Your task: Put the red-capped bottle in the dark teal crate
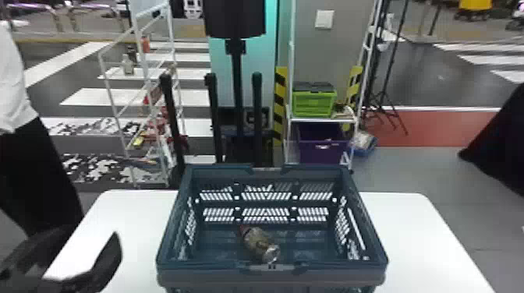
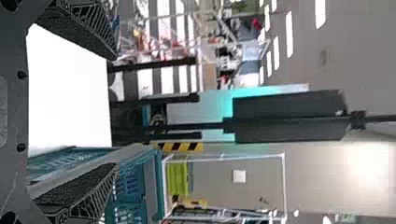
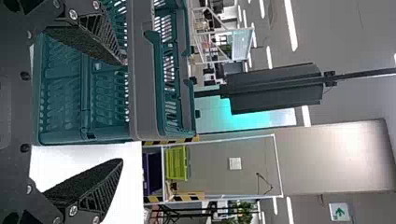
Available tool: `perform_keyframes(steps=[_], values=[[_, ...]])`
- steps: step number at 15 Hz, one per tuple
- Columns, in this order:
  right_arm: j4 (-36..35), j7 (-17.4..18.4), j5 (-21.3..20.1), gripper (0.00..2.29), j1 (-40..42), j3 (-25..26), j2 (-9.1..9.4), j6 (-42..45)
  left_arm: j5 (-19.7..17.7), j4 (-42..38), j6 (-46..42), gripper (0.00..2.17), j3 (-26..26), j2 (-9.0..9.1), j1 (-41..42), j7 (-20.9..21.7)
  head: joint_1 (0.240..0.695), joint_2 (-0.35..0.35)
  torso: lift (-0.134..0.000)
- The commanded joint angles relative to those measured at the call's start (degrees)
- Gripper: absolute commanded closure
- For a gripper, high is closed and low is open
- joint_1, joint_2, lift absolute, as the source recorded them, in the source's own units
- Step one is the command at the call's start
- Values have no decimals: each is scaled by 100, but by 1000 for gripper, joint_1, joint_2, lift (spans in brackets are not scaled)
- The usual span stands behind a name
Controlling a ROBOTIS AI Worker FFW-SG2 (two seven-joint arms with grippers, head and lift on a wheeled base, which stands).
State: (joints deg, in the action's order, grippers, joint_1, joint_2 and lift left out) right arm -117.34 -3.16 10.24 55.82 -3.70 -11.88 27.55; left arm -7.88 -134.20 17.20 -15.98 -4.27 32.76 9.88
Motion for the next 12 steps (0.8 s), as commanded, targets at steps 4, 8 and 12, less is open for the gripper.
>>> perform_keyframes(steps=[4,8,12], values=[[-17,0,22,154,-44,-17,-60,-115,58,870,-2234,70,342,442,1268,-452,499,0,0],[-17,0,13,154,-44,-35,-69,-115,322,1265,-2445,70,843,442,1514,-1102,499,0,0],[-52,0,13,154,-71,-52,-69,-167,691,1441,-2462,70,1176,442,1514,-1392,499,0,0]])
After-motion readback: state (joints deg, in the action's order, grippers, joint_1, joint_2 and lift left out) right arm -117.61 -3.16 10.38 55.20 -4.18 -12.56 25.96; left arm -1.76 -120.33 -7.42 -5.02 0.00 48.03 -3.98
